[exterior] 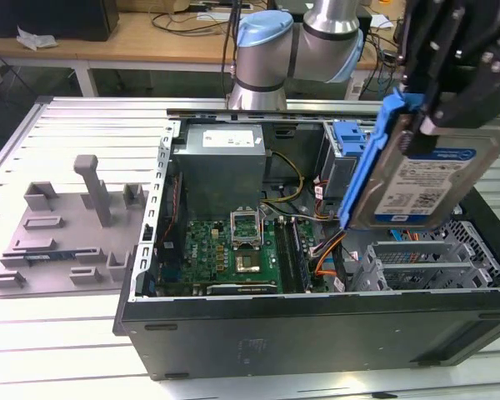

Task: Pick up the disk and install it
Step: 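Insert the disk into the insertion slot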

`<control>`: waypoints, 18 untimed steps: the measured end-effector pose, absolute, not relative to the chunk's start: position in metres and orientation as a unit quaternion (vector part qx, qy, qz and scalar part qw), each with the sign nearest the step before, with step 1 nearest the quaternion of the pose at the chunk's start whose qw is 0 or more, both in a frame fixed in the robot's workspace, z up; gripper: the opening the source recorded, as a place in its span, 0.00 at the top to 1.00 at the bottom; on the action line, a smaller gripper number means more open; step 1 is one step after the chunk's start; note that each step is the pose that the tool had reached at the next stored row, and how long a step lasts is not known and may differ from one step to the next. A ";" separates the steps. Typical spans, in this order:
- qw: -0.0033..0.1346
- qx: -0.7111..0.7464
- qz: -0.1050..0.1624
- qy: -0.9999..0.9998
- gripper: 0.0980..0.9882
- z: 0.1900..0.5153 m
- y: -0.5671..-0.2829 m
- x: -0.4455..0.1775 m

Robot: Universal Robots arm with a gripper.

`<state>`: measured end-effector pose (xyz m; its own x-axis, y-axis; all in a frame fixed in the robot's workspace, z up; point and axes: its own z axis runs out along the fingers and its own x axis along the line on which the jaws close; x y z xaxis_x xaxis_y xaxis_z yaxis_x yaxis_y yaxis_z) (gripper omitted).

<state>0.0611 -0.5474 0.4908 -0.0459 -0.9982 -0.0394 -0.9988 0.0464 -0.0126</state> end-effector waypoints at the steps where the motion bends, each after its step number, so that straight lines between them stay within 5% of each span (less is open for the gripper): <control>1: 0.019 -0.691 0.009 0.723 0.70 0.490 -0.548 0.066; 18: 0.019 -0.693 0.009 0.721 0.70 0.486 -0.550 0.101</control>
